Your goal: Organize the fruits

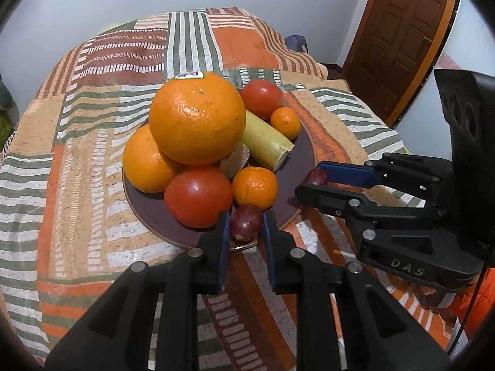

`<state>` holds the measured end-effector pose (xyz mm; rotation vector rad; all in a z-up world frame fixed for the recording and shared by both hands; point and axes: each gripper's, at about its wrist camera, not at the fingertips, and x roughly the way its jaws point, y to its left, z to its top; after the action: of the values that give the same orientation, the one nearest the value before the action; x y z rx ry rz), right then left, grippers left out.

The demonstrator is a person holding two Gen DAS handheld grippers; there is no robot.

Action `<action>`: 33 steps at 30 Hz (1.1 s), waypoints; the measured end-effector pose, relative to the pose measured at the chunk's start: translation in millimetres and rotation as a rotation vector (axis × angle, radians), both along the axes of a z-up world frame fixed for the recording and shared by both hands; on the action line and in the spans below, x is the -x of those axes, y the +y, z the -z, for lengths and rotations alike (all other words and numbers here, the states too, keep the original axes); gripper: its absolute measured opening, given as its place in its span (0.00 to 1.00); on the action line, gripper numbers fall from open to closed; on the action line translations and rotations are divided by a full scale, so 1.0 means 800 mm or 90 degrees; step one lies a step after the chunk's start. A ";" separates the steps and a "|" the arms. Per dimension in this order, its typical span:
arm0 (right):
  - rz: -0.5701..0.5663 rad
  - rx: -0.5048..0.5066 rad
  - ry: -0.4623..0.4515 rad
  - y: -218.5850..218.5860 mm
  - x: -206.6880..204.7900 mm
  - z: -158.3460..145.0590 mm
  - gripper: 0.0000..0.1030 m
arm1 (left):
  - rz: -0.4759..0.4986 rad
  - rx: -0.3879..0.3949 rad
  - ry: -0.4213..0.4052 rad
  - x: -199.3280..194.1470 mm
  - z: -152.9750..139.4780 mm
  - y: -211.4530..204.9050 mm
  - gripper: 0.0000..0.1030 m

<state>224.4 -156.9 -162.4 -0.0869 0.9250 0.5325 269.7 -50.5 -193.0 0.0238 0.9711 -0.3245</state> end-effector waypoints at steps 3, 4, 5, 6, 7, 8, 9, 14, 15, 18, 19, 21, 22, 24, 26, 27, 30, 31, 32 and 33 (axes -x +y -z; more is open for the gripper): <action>-0.001 -0.002 -0.006 0.000 -0.002 -0.001 0.28 | 0.001 0.008 0.004 0.000 0.001 0.000 0.20; 0.000 -0.004 -0.006 -0.001 -0.003 -0.002 0.28 | 0.004 0.004 0.003 0.001 0.002 -0.001 0.20; 0.002 -0.005 -0.007 -0.001 -0.003 -0.002 0.28 | 0.005 0.001 0.003 0.000 0.003 -0.003 0.20; 0.001 -0.004 -0.007 0.000 -0.004 -0.002 0.28 | 0.005 -0.002 0.004 0.000 0.003 -0.004 0.21; 0.001 -0.004 -0.008 0.001 -0.004 -0.003 0.28 | 0.006 -0.001 0.006 0.001 0.004 -0.004 0.24; 0.000 -0.002 -0.008 0.002 -0.005 -0.002 0.29 | 0.007 0.003 0.008 0.001 0.004 -0.003 0.26; -0.002 -0.002 -0.006 0.003 -0.005 -0.003 0.30 | 0.007 0.007 0.009 0.001 0.003 -0.003 0.29; 0.015 0.000 -0.015 -0.001 -0.003 -0.010 0.47 | -0.015 0.001 -0.008 0.009 -0.009 0.007 0.33; 0.020 -0.004 -0.018 -0.004 -0.001 -0.014 0.47 | -0.022 0.001 -0.013 0.012 -0.013 0.010 0.33; 0.033 -0.011 -0.037 -0.012 0.011 -0.034 0.47 | -0.048 0.013 -0.039 0.024 -0.037 0.026 0.33; 0.039 -0.013 -0.049 -0.014 0.017 -0.044 0.47 | -0.060 0.019 -0.054 0.030 -0.050 0.032 0.33; 0.046 -0.023 -0.073 -0.020 0.029 -0.066 0.47 | -0.079 0.026 -0.083 0.042 -0.075 0.040 0.33; 0.051 -0.029 -0.089 -0.023 0.037 -0.081 0.47 | -0.091 0.030 -0.106 0.052 -0.094 0.045 0.33; 0.060 -0.039 -0.125 -0.026 0.054 -0.109 0.47 | -0.109 0.030 -0.149 0.071 -0.125 0.051 0.33; 0.067 -0.054 -0.169 -0.028 0.078 -0.142 0.47 | -0.124 0.028 -0.198 0.095 -0.158 0.056 0.33; 0.069 -0.060 -0.187 -0.028 0.088 -0.155 0.47 | -0.133 0.027 -0.226 0.110 -0.176 0.058 0.34; 0.077 -0.084 -0.252 -0.030 0.127 -0.198 0.47 | -0.160 0.030 -0.298 0.155 -0.219 0.065 0.41; 0.079 -0.091 -0.270 -0.029 0.139 -0.210 0.47 | -0.170 0.030 -0.327 0.174 -0.234 0.067 0.44; 0.081 -0.100 -0.293 -0.029 0.155 -0.225 0.47 | -0.174 0.030 -0.345 0.187 -0.244 0.066 0.45; 0.083 -0.107 -0.308 -0.027 0.165 -0.234 0.47 | -0.175 0.031 -0.363 0.200 -0.255 0.066 0.47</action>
<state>92.7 -178.7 24.6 -0.0015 0.4093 0.4382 109.8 2.1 11.2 -0.0586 0.3921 -0.0758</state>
